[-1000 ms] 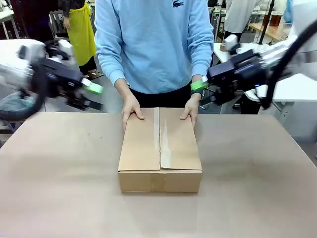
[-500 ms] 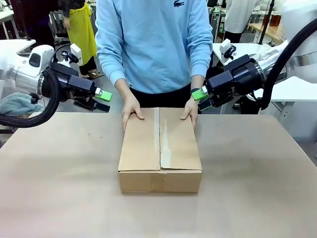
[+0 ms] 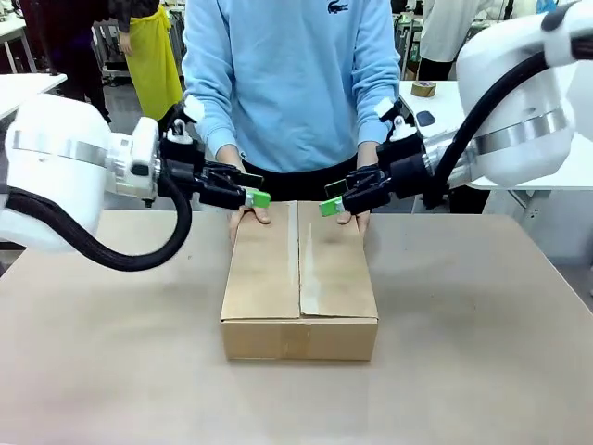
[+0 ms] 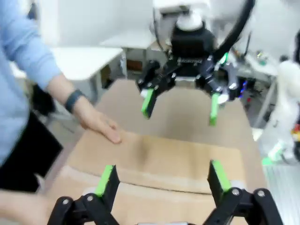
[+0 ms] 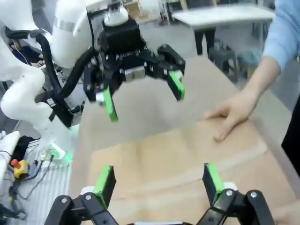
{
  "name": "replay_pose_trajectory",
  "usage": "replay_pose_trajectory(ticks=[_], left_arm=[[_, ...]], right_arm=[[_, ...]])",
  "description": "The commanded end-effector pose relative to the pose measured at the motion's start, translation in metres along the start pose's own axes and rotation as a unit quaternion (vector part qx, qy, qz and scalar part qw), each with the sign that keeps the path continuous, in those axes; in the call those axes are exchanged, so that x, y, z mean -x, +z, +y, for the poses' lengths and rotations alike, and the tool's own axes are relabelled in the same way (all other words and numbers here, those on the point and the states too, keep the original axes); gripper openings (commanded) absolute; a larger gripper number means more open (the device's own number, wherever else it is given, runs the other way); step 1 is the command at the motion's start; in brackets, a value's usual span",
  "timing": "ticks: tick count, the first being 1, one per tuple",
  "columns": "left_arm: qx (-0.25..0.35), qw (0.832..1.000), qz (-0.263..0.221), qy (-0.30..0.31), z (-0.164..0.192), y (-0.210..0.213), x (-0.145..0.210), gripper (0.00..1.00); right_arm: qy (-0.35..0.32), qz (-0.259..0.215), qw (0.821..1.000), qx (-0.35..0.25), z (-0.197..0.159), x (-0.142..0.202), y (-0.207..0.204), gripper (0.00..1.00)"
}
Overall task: Pack the gift set into the box.
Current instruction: Press and hold the closed box until the human finishes sealing it.
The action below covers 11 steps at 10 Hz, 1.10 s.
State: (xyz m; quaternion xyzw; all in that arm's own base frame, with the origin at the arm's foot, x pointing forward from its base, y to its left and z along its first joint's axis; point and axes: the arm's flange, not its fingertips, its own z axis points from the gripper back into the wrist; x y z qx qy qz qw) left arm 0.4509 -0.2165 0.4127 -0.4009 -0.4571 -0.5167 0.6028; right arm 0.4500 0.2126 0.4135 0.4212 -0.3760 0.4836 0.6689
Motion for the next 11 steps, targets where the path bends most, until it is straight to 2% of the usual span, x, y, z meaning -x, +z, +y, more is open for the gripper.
replay_pose_trajectory(ticks=[1, 2, 3, 4, 5, 6, 7, 10, 11], left_arm=[[0.032, 0.997, -0.028, -0.063, 0.004, -0.013, 0.024, 1.00], [0.000, 1.000, 0.000, 0.000, 0.000, 0.000, 0.000, 1.00], [0.000, 1.000, 0.000, 0.000, 0.000, 0.000, 0.000, 1.00], [0.015, 0.999, -0.003, -0.046, 0.002, -0.011, 0.018, 1.00], [0.014, 0.998, 0.007, -0.054, 0.010, -0.016, 0.032, 1.00], [0.030, 0.998, 0.002, -0.049, 0.016, -0.020, 0.047, 1.00], [0.040, 0.998, -0.004, -0.046, 0.022, -0.019, 0.061, 1.00], [0.049, 0.996, -0.021, -0.067, 0.027, -0.015, 0.086, 1.00], [0.076, 0.995, -0.027, -0.067, 0.028, -0.018, 0.098, 1.00]], right_arm=[[0.006, -0.021, 1.000, -0.017, -0.011, 0.019, -0.013, 1.00], [0.000, 0.000, 1.000, 0.000, 0.000, 0.000, 0.000, 1.00], [0.008, -0.014, 1.000, -0.004, -0.006, 0.013, -0.008, 1.00], [0.089, -0.043, 0.995, -0.025, -0.010, 0.013, -0.008, 1.00], [0.158, -0.077, 0.982, -0.065, -0.017, 0.021, -0.016, 1.00], [0.211, -0.093, 0.970, -0.083, -0.023, 0.033, -0.022, 1.00], [0.228, -0.099, 0.964, -0.098, -0.030, 0.048, -0.026, 1.00], [0.186, -0.075, 0.975, -0.096, -0.053, 0.079, -0.033, 1.00], [0.169, -0.067, 0.979, -0.091, -0.057, 0.087, -0.034, 1.00]])
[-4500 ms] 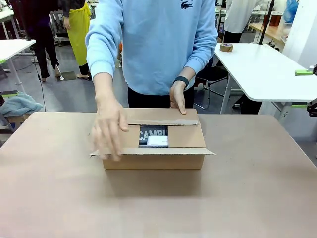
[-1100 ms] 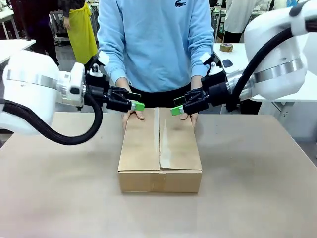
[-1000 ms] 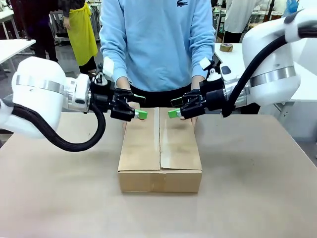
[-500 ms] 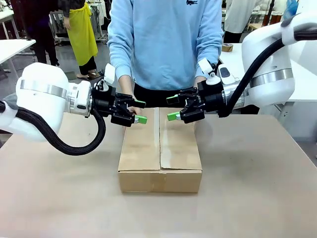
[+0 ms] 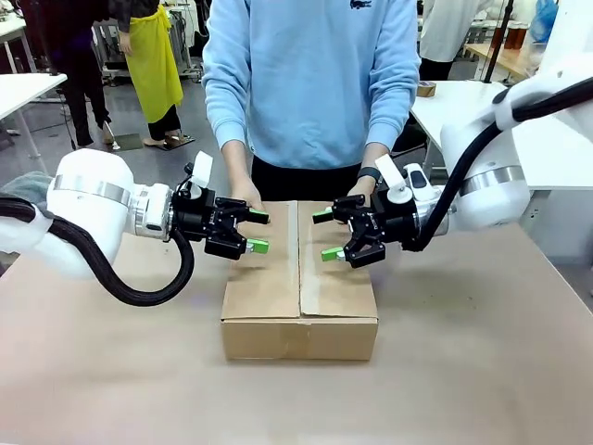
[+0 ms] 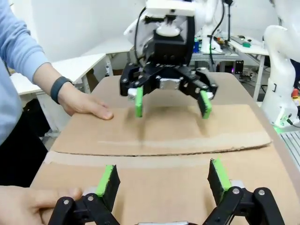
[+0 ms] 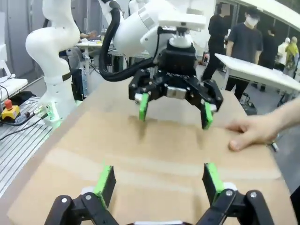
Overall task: Pack the gift set into the box.
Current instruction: Press and hold the closed box until the human finishes sealing it.
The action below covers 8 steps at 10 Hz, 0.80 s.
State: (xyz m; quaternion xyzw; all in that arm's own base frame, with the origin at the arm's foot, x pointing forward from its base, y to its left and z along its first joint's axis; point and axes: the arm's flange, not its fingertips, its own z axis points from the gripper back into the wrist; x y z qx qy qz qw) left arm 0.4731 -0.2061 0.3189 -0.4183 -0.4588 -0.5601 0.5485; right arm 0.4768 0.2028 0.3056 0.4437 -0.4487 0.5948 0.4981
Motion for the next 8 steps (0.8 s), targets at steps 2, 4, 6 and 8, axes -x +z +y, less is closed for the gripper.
replay_pose_trajectory(ticks=[2, 4, 6, 8], left_arm=[[0.038, 0.999, 0.029, -0.020, 0.004, -0.003, 0.030, 1.00], [0.012, 0.998, 0.058, -0.006, 0.006, -0.001, 0.042, 1.00], [0.031, 0.999, 0.024, -0.008, 0.003, -0.002, 0.028, 1.00], [0.031, 0.999, 0.024, -0.008, 0.003, -0.002, 0.028, 1.00]], right_arm=[[-0.035, 0.032, 0.999, 0.003, -0.008, 0.007, 0.001, 1.00], [-0.075, 0.068, 0.995, -0.008, -0.005, 0.022, 0.002, 1.00], [-0.051, 0.035, 0.998, 0.002, -0.002, 0.020, 0.005, 1.00], [-0.051, 0.035, 0.998, 0.002, -0.002, 0.020, 0.005, 1.00]])
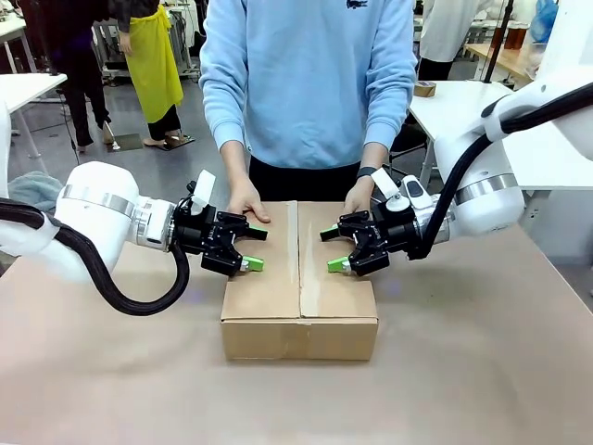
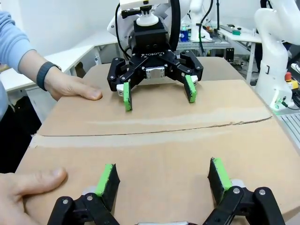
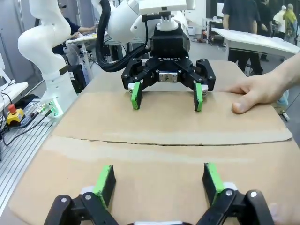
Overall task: Pack the gift set into the box.
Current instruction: Press and hold the closed box until the human finishes sealing it.
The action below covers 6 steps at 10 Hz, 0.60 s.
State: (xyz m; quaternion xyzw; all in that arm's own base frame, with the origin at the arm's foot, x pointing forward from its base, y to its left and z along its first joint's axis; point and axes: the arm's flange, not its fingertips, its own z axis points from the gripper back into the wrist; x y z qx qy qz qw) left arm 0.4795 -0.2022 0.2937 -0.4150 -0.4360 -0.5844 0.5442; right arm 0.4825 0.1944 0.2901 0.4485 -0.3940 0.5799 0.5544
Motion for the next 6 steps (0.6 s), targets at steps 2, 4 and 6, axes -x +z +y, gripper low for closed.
replay_pose_trajectory(ticks=[2, 4, 6], left_arm=[[0.007, 1.000, 0.002, 0.000, -0.0025, -0.0005, 0.0026, 1.00], [0.007, 1.000, 0.002, 0.000, -0.0025, -0.0005, 0.0026, 1.00], [0.007, 1.000, 0.002, 0.000, -0.0025, -0.0005, 0.0026, 1.00]], right_arm=[[0.016, -0.008, 1.000, 0.006, 0.0013, 0.0029, -0.0010, 1.00], [0.016, -0.008, 1.000, 0.006, 0.0013, 0.0029, -0.0010, 1.00], [0.016, -0.008, 1.000, 0.006, 0.0013, 0.0029, -0.0010, 1.00]])
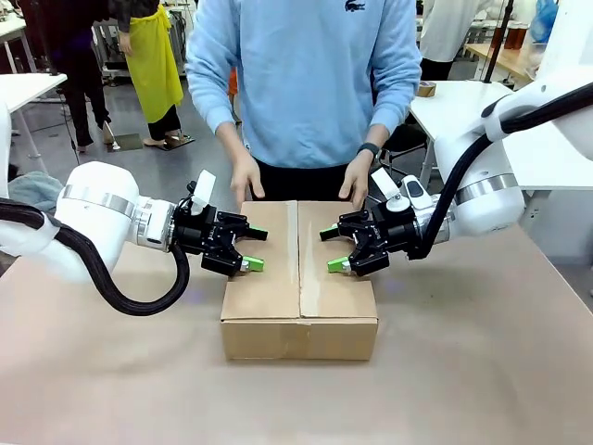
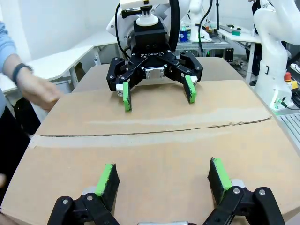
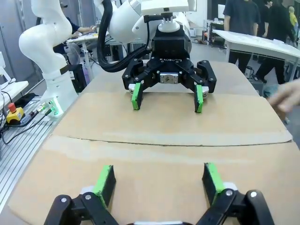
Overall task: Pack the gift set into the box.
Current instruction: Press and hold the closed box until the human finishes sealing it.
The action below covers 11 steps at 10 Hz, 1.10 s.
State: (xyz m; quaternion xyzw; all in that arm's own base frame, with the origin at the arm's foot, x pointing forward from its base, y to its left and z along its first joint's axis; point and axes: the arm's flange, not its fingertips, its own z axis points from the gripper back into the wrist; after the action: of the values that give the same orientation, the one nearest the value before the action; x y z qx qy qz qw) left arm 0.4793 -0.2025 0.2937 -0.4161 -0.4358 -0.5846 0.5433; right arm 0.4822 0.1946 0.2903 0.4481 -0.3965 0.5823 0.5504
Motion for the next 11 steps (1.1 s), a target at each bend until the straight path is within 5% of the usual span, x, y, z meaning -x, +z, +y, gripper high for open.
replay_pose_trajectory(ticks=[1, 11], left_arm=[[0.005, 1.000, 0.003, 0.000, -0.0022, -0.0002, 0.0027, 1.00], [0.005, 1.000, 0.003, 0.000, -0.0022, -0.0002, 0.0027, 1.00]], right_arm=[[0.011, -0.007, 1.000, 0.007, 0.0011, 0.0032, -0.0008, 1.00], [0.011, -0.007, 1.000, 0.007, 0.0011, 0.0032, -0.0008, 1.00]])
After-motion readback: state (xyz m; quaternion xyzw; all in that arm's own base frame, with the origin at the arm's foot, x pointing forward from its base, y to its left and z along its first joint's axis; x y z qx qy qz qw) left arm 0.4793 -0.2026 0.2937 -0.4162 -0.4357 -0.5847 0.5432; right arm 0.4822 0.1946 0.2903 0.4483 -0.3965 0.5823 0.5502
